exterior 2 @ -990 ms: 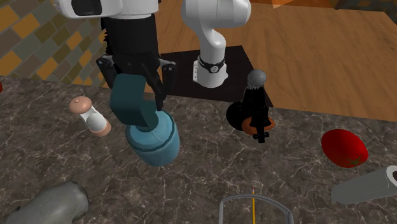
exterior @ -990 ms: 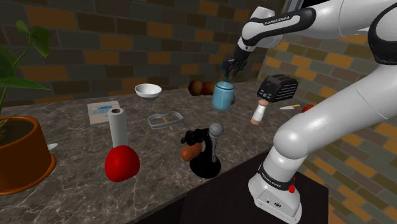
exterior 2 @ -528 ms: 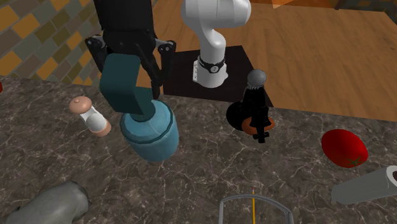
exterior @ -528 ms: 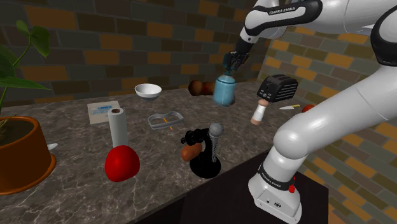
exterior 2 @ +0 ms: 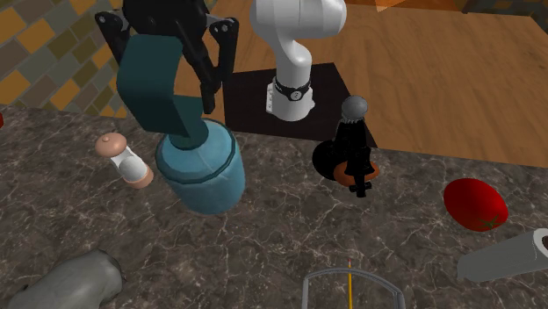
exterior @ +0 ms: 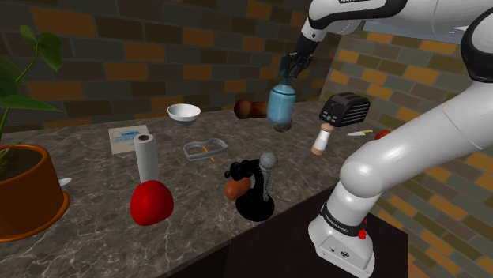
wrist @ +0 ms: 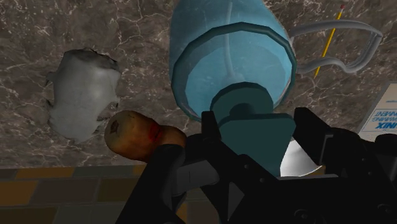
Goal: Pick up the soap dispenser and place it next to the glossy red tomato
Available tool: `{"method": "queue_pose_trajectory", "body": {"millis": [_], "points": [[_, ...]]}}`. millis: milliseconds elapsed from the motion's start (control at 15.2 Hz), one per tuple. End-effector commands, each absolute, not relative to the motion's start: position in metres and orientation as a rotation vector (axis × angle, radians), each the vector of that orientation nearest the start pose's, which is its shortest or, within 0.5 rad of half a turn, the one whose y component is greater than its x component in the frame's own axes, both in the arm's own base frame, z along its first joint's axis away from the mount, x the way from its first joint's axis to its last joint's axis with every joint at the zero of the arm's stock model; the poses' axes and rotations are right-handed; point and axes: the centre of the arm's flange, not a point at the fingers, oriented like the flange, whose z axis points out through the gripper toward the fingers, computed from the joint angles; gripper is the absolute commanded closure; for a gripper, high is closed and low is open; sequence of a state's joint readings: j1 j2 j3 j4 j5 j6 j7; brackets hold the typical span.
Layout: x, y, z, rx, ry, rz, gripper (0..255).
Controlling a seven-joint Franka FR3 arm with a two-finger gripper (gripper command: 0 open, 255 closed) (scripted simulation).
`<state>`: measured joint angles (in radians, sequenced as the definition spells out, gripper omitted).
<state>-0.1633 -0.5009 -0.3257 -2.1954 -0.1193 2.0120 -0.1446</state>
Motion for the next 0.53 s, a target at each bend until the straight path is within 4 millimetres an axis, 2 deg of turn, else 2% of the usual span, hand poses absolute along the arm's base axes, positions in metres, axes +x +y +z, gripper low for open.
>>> {"method": "queue_pose_trajectory", "body": {"millis": [0, 462], "points": [[0.371, -0.234, 0.607, -3.123, 0.464, -0.470, 255], [0.371, -0.234, 0.644, -3.123, 0.464, -0.470, 255]]}}
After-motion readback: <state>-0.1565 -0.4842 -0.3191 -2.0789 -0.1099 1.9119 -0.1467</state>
